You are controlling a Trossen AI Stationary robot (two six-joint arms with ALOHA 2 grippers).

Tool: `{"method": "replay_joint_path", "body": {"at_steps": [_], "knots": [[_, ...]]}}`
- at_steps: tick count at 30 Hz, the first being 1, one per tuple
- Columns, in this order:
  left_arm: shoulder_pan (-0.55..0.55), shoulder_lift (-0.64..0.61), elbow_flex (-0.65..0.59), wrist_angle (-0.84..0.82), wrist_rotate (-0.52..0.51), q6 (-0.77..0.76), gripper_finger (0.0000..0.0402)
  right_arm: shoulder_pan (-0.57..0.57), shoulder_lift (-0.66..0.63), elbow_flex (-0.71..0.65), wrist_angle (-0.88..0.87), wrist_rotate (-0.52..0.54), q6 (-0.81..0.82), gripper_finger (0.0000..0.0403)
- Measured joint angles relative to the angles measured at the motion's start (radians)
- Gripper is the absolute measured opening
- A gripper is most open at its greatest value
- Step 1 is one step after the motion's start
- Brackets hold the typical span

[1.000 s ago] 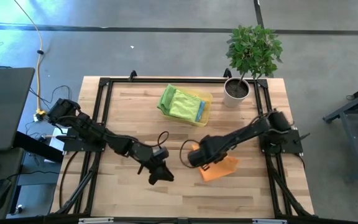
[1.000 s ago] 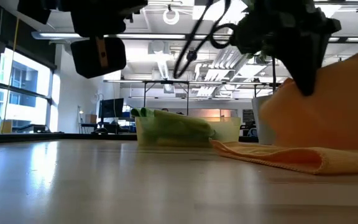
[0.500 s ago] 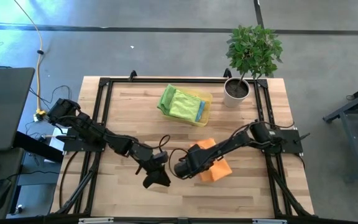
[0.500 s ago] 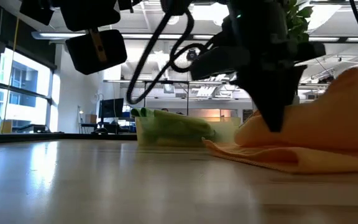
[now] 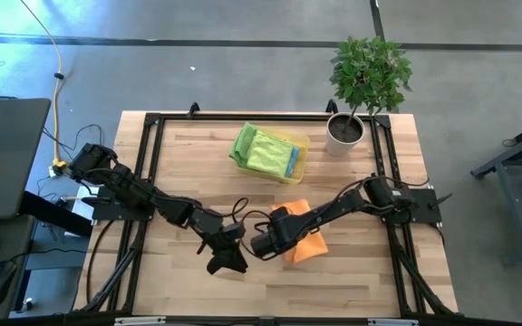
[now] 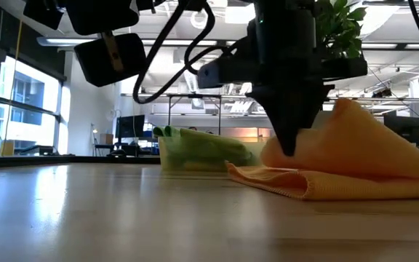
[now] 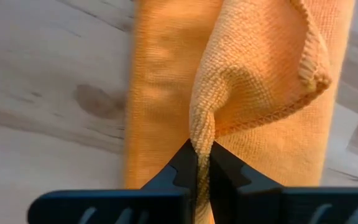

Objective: Fold microfiber towels
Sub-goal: Fold the orange microfiber towel

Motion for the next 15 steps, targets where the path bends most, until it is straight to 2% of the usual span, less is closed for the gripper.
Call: {"method": "replay_joint_path", "body": {"at_steps": [8, 11, 15], "knots": [[0.000, 0.000, 0.000, 0.000, -0.005, 0.027, 0.0099, -0.007, -0.001, -0.044, 0.155, 0.040, 0.007, 0.0014], [0.000, 0.000, 0.000, 0.000, -0.007, 0.027, 0.0099, -0.009, -0.001, -0.049, 0.163, 0.074, 0.006, 0.0016], [0.000, 0.000, 0.000, 0.000, -0.008, 0.027, 0.0099, -0.009, -0.001, -0.049, 0.160, 0.099, 0.004, 0.0048]]}}
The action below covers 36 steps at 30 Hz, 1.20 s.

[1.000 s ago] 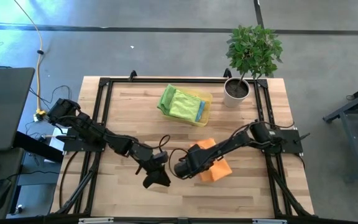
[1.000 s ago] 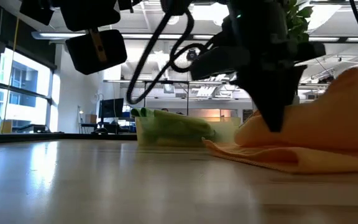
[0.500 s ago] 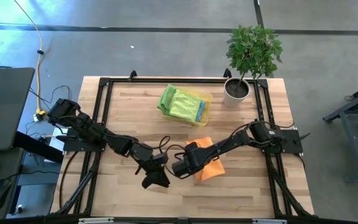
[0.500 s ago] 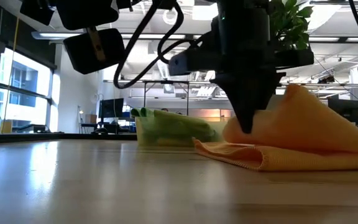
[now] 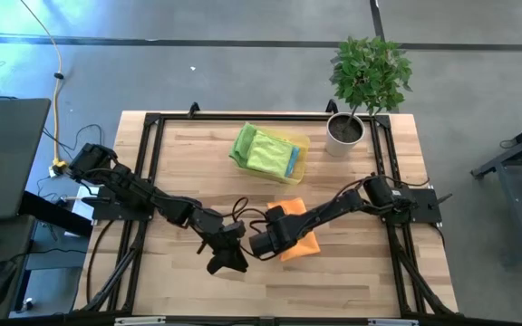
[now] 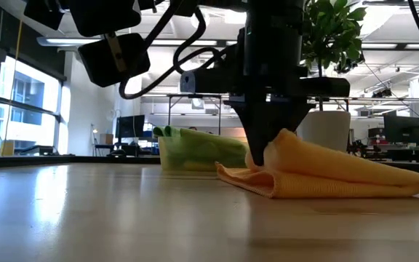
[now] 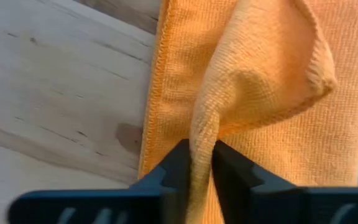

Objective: Fold microfiber towels
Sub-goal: Fold the orange microfiber towel, then put the folded orange microfiber towel into the yellow bin

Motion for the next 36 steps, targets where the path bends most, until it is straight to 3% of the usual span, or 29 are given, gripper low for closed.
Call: {"method": "replay_joint_path", "body": {"at_steps": [5, 9, 17, 23, 30, 36], "knots": [[0.000, 0.000, 0.000, 0.000, 0.000, 0.000, 0.0099, 0.000, 0.000, 0.004, -0.007, -0.003, 0.000, 0.0118], [0.000, 0.000, 0.000, 0.000, 0.000, 0.000, 0.0099, -0.004, 0.000, 0.066, -0.083, -0.007, -0.029, 0.0152], [0.007, -0.001, 0.000, -0.001, 0.000, 0.001, 0.0099, 0.011, -0.002, 0.336, -0.424, 0.191, -0.124, 0.0145], [0.022, -0.002, 0.001, 0.000, 0.002, 0.019, 0.0099, 0.038, -0.032, 0.407, -0.428, 0.281, -0.288, 0.0124], [0.046, -0.001, 0.001, -0.001, 0.005, 0.019, 0.0099, 0.052, -0.090, 0.287, -0.422, 0.235, -0.344, 0.0118], [0.066, -0.001, 0.001, 0.004, 0.008, 0.033, 0.0099, 0.076, -0.192, 0.051, -0.415, 0.171, -0.190, 0.0118]]}}
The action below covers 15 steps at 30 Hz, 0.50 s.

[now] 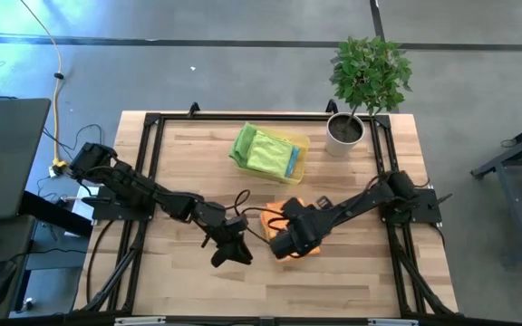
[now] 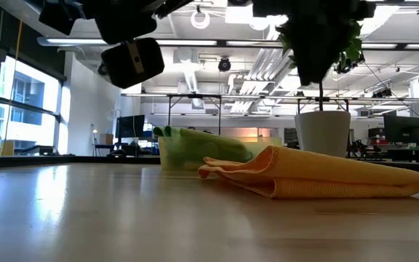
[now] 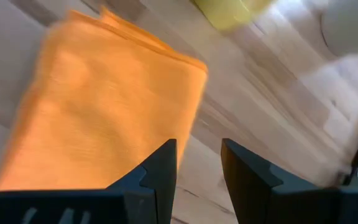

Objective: Fold microfiber towels
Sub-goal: Put the folded orange microfiber towel into the yellow bin

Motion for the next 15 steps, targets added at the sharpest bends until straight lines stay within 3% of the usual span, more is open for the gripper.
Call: {"method": "replay_joint_path", "body": {"at_steps": [6, 15], "knots": [[0.014, 0.000, 0.004, 0.019, 0.010, 0.060, 0.0099, 0.033, -0.146, -0.292, 0.287, -0.004, 0.062, 0.0118], [0.054, 0.001, -0.001, 0.088, -0.001, 0.111, 0.0099, 0.009, -0.339, -0.727, 1.118, -0.007, -0.226, 0.0118]]}}
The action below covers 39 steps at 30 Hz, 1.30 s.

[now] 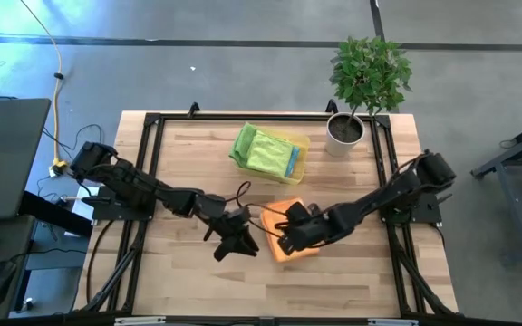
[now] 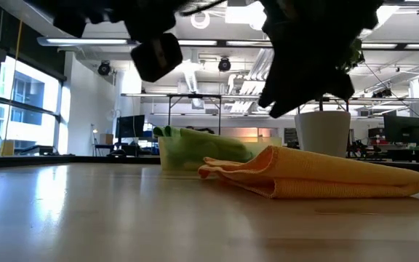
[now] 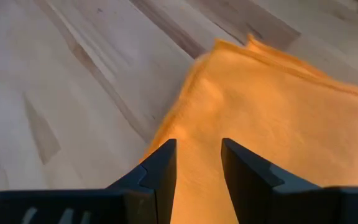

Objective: Fold microfiber towels
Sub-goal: Put the folded orange microfiber towel into the yellow bin

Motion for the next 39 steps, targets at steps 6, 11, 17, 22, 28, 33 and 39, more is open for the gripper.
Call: {"method": "replay_joint_path", "body": {"at_steps": [6, 11, 17, 22, 28, 33, 39], "knots": [[0.077, 0.000, -0.002, 0.024, -0.041, -0.055, 0.0099, -0.017, -0.104, -0.234, 0.244, -0.014, -0.026, 0.0118], [0.148, 0.000, -0.002, 0.023, -0.037, -0.068, 0.0099, -0.018, -0.198, -0.422, 0.543, -0.013, -0.073, 0.0117], [0.215, 0.000, -0.001, 0.030, -0.062, -0.074, 0.0099, -0.043, -0.272, -0.643, 1.008, -0.015, -0.292, 0.0117], [0.241, 0.000, -0.001, 0.032, -0.105, -0.078, 0.0099, -0.095, -0.272, -0.806, 1.368, -0.050, -0.312, 0.0116], [0.246, 0.000, -0.001, 0.030, -0.123, -0.076, 0.0099, -0.129, -0.271, -0.882, 1.549, -0.129, -0.347, 0.0116], [0.246, 0.000, -0.001, 0.027, -0.147, -0.060, 0.0105, -0.156, -0.271, -0.902, 1.599, -0.218, -0.430, 0.0116], [0.244, 0.000, -0.001, 0.027, -0.145, -0.048, 0.0128, -0.223, -0.270, -0.971, 1.691, -0.310, -0.429, 0.0116]]}}
